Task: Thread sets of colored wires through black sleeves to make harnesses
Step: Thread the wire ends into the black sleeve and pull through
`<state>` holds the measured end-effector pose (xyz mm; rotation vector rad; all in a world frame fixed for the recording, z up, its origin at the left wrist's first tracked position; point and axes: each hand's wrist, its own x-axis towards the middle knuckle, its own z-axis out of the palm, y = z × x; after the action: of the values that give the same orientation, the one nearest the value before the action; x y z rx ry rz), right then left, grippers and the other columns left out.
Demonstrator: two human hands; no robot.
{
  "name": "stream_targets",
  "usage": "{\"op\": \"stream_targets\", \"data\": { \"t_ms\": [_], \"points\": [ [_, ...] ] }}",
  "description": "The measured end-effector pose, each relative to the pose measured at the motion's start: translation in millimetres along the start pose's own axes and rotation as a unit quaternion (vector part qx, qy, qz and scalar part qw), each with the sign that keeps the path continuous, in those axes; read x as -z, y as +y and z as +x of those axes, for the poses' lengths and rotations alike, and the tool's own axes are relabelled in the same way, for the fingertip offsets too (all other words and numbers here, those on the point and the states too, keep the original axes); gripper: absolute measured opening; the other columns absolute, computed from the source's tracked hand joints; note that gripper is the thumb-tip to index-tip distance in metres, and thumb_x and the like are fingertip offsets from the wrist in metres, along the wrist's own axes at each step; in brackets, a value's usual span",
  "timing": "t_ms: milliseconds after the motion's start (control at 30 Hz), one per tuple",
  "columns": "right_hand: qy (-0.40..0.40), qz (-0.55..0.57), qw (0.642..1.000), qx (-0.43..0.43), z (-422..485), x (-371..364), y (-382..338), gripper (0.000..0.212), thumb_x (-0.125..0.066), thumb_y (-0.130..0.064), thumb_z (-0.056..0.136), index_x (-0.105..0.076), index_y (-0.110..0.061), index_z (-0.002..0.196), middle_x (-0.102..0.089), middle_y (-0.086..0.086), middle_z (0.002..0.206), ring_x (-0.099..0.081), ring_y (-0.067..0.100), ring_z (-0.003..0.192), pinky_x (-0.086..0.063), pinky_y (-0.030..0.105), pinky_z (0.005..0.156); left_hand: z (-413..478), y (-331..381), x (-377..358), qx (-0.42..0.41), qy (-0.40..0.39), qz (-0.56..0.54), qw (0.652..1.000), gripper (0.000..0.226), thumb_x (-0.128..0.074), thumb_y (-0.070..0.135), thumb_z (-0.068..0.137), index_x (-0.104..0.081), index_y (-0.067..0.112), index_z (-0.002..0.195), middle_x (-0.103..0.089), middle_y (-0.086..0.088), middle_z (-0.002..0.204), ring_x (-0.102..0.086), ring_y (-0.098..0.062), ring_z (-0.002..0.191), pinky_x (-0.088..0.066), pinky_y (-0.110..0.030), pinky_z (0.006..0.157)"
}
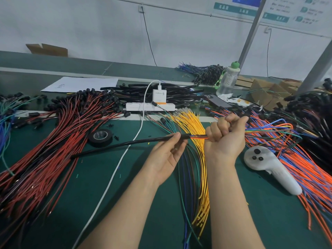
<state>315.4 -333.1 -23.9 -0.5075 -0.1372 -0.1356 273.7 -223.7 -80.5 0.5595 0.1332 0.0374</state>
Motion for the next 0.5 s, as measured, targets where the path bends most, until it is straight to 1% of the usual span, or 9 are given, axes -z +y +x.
{"op": "stream_targets", "data": {
  "t_ms": [100, 167, 300, 400, 500],
  "points": [
    [0.011, 0.011, 1.0, -0.006, 1.3, 1.8, -0.7, 0.046, -0.028, -0.04, 0.105, -0.041, -0.015, 0.068, -0.021, -0.007, 0.043, -0.014, 0.006, 0.034, -0.011, 0.017, 0.038, -0.2, 0.1, 0.0, 0.004, -0.005, 0.009, 1.0, 0.019, -0.06, 0.007, 0.086, -0.059, -0.001, 0.103, -0.069, -0.01, 0.085, -0.068, -0.012, 0.072, -0.055, -0.016, 0.062],
    [0.014, 0.017, 1.0, -0.009, 2.0, 3.3, -2.1, 0.046, -0.028, -0.04, 0.105, -0.041, -0.015, 0.069, -0.021, -0.007, 0.044, -0.014, 0.006, 0.034, -0.01, 0.019, 0.038, -0.3, 0.2, 0.4, 0.003, -0.012, 0.023, 1.0, 0.019, -0.063, 0.009, 0.083, -0.061, 0.001, 0.1, -0.069, -0.009, 0.085, -0.068, -0.011, 0.072, -0.056, -0.017, 0.063],
    [0.017, 0.02, 1.0, -0.01, 3.3, 4.5, -3.2, 0.046, -0.027, -0.04, 0.105, -0.041, -0.016, 0.068, -0.021, -0.007, 0.044, -0.014, 0.006, 0.034, -0.01, 0.019, 0.038, -1.7, -0.5, 0.7, 0.008, -0.017, 0.056, 0.998, 0.029, -0.067, 0.013, 0.073, -0.062, 0.002, 0.1, -0.067, -0.007, 0.083, -0.066, -0.009, 0.069, -0.055, -0.017, 0.063],
    [0.013, 0.026, 0.999, -0.013, 2.6, 3.7, -0.8, 0.046, -0.027, -0.04, 0.105, -0.041, -0.015, 0.068, -0.021, -0.007, 0.043, -0.014, 0.005, 0.033, -0.01, 0.019, 0.037, -2.1, -1.8, -0.9, 0.01, -0.015, 0.039, 0.999, 0.024, -0.066, 0.01, 0.075, -0.063, 0.0, 0.097, -0.068, -0.007, 0.081, -0.067, -0.009, 0.069, -0.055, -0.015, 0.062],
    [0.009, 0.029, 0.999, -0.017, 1.3, 2.3, 2.0, 0.046, -0.028, -0.04, 0.104, -0.042, -0.015, 0.068, -0.022, -0.007, 0.042, -0.015, 0.005, 0.032, -0.009, 0.019, 0.038, -1.3, -2.9, -2.7, 0.008, -0.008, 0.007, 1.0, 0.014, -0.063, 0.007, 0.082, -0.063, 0.001, 0.095, -0.067, -0.008, 0.082, -0.067, -0.01, 0.069, -0.056, -0.016, 0.066]
  ]
}}
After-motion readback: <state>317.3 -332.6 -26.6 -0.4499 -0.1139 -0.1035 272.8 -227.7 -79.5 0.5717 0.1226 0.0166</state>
